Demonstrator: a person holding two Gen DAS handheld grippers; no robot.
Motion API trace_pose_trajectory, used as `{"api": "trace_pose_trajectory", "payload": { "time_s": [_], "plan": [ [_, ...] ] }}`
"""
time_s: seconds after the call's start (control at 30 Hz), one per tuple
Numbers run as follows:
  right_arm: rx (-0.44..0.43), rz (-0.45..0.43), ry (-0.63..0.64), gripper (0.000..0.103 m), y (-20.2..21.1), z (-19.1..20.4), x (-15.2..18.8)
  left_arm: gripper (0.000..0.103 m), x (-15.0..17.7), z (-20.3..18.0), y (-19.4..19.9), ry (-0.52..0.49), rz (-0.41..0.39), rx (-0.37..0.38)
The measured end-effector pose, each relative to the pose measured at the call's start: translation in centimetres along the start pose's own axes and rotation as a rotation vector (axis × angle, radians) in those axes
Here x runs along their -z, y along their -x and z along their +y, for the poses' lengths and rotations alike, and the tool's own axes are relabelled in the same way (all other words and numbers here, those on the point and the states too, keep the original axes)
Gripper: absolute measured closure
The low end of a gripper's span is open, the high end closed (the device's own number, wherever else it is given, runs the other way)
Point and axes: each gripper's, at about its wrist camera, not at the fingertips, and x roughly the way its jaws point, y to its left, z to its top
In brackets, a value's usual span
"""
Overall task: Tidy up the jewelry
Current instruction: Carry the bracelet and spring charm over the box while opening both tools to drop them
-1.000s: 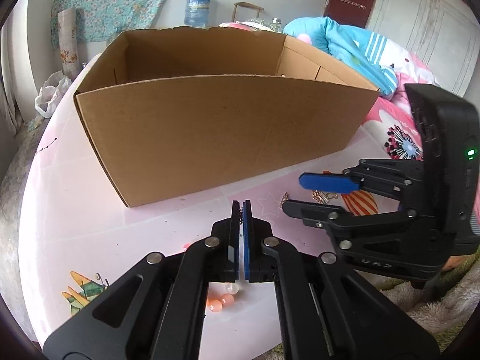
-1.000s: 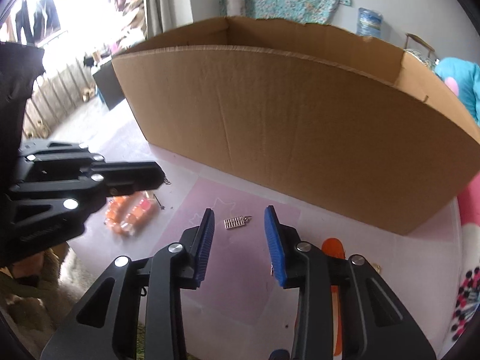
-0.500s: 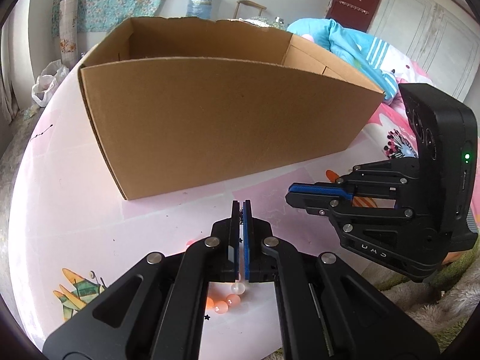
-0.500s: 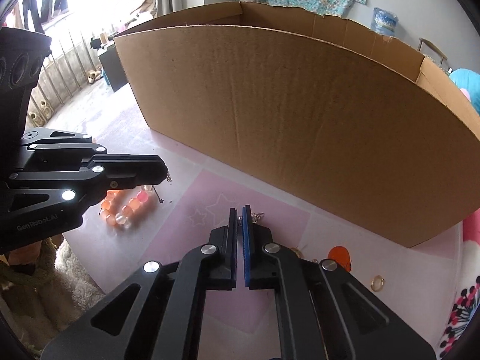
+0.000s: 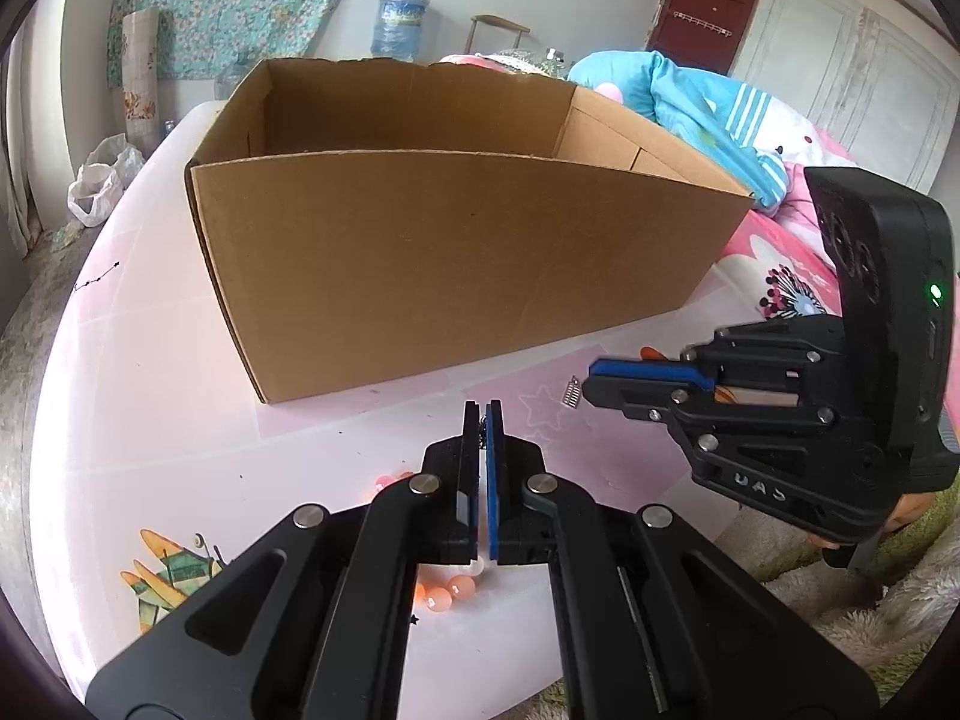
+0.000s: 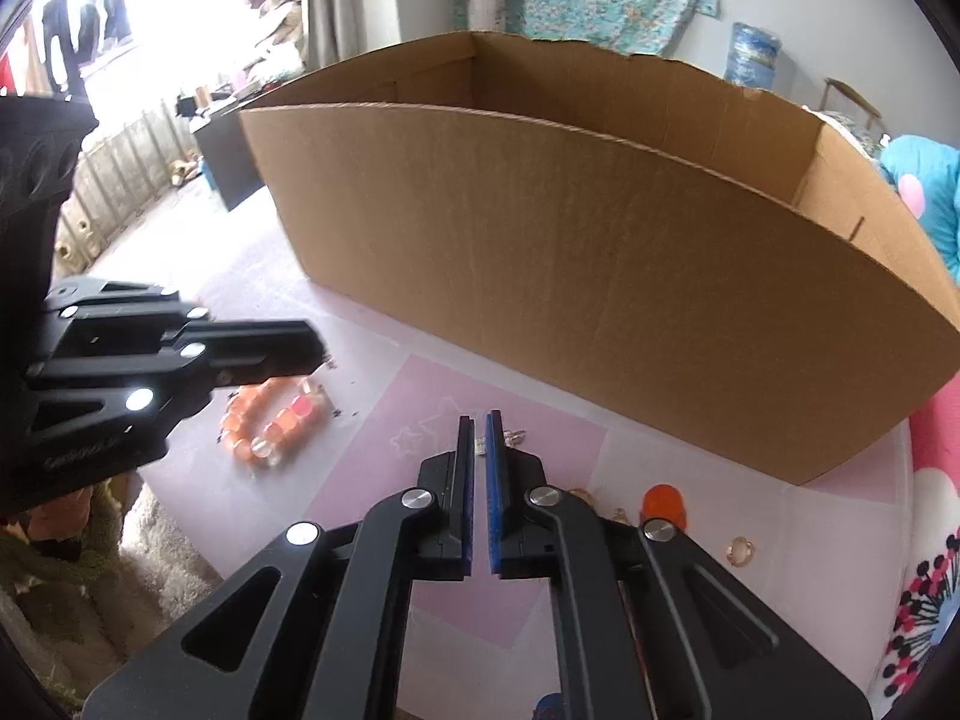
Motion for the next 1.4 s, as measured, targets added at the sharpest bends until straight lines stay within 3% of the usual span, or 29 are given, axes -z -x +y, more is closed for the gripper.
{"api": "trace_pose_trajectory", "payload": {
  "time_s": [0.03,0.07,0.4,0.53,1.03,1.23,1.4],
  "plan": [
    [-0.011,0.008,-0.008,0.073,-0.1,-0.2,0.0,0.102,0.1,0.0,0.1,-0.002,-0.001,0.002],
    [-0.019,0.005,-0.015,0.069,-0.1,-0.4,-0.1,0.102,0.1,0.0,0.1,-0.005,-0.001,0.005],
    [-0.016,0.042,0.03,0.074,-2.1,-0.7,-0.3,0.102,0.2,0.1,0.1,-0.014,0.002,0.02],
    [-0.039,0.053,0.045,0.087,-2.3,-0.6,-0.5,0.102,0.2,0.4,0.0,-0.008,0.004,0.024],
    [-0.057,0.053,0.023,0.088,-2.0,-1.1,-0.9,0.102,-0.1,1.4,0.4,-0.002,-0.006,0.024],
    [-0.067,-0.008,0.016,0.088,0.9,-1.2,-1.0,0.102,-0.6,1.4,2.7,0.01,-0.043,0.029],
    [-0.129,-0.135,0.012,0.088,5.9,-1.2,-2.4,0.102,-2.4,0.8,6.4,-0.009,-0.145,0.042]
  ]
}}
